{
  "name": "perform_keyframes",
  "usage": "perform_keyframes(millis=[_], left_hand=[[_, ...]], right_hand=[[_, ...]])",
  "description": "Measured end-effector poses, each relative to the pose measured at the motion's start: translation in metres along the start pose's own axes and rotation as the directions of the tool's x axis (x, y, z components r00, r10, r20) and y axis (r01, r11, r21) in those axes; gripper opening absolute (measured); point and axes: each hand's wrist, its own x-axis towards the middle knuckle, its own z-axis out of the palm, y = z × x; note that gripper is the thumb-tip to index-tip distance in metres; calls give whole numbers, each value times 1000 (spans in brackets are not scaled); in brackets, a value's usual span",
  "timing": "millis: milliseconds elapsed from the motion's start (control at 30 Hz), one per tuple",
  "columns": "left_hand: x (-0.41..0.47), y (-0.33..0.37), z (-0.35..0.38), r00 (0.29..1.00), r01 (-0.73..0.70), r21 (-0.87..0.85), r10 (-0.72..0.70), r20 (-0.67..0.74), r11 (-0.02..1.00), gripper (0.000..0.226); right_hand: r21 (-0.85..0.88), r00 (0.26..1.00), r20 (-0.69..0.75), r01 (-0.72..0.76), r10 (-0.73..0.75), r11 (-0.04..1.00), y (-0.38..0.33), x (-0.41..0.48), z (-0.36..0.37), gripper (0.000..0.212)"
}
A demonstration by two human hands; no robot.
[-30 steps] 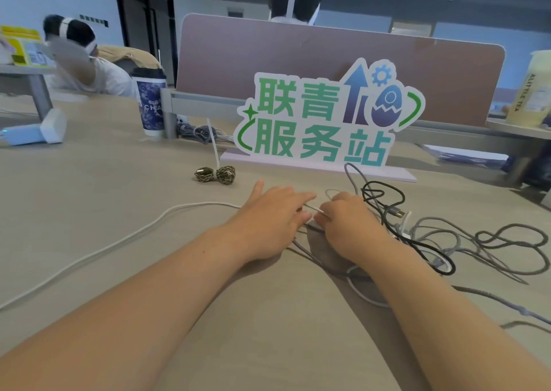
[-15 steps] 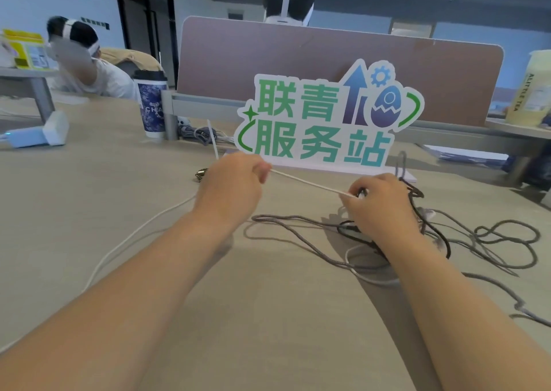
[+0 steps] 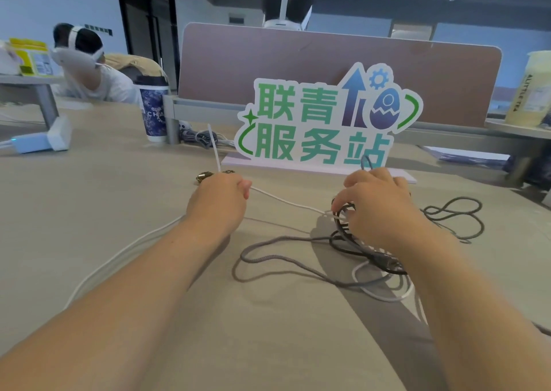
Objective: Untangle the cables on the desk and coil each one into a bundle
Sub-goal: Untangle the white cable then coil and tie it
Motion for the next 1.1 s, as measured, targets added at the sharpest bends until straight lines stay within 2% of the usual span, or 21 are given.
perform_keyframes(millis=[67, 233, 400, 467, 567, 633, 700, 767, 833, 967, 1033, 1100], left_hand=[[-1, 1, -1, 1000, -22, -46, 22, -1, 999, 31], [-5, 7, 0, 991, -137, -59, 137, -4, 989, 32], [-7, 11, -2, 969, -233, -34, 229, -92, 972, 30], [-8, 16, -8, 955, -267, -59, 256, -147, 962, 29], [-4, 18, -24, 925, -291, -109, 250, -285, 951, 27], [0, 12, -29, 914, -286, -95, 242, -324, 953, 27], [1, 6, -25, 927, -272, -95, 233, -295, 958, 26], [1, 4, -20, 933, -271, -103, 235, -274, 957, 25], [0, 5, -19, 930, -277, -109, 238, -279, 955, 24], [-5, 12, -27, 897, -335, -143, 269, -352, 931, 24], [-7, 15, -32, 871, -369, -149, 285, -401, 917, 23], [-7, 17, -35, 846, -395, -138, 301, -440, 908, 23]], right_hand=[[-43, 1000, 23, 12, -11, 999, 1, -4, -5, 35], [146, 960, 280, -63, 19, 987, 4, -3, 0, 43], [116, 909, 402, -173, 113, 978, 14, 1, 6, 37], [165, 907, 400, -211, 130, 963, 17, 1, 3, 36], [417, 949, 268, -270, 166, 868, 21, 1, -6, 40], [528, 955, 245, -278, 169, 802, 22, -2, -9, 40], [451, 960, 244, -239, 138, 860, 22, -2, -5, 33], [347, 973, 177, -199, 145, 916, 23, -2, 1, 27], [353, 982, 77, -186, 170, 917, 25, -3, 1, 22], [409, 978, -35, -172, 204, 896, 32, -5, -4, 12], [500, 933, -183, -183, 310, 847, 35, -6, -6, 6], [619, 777, -363, -212, 515, 756, 38, -5, -8, 12]])
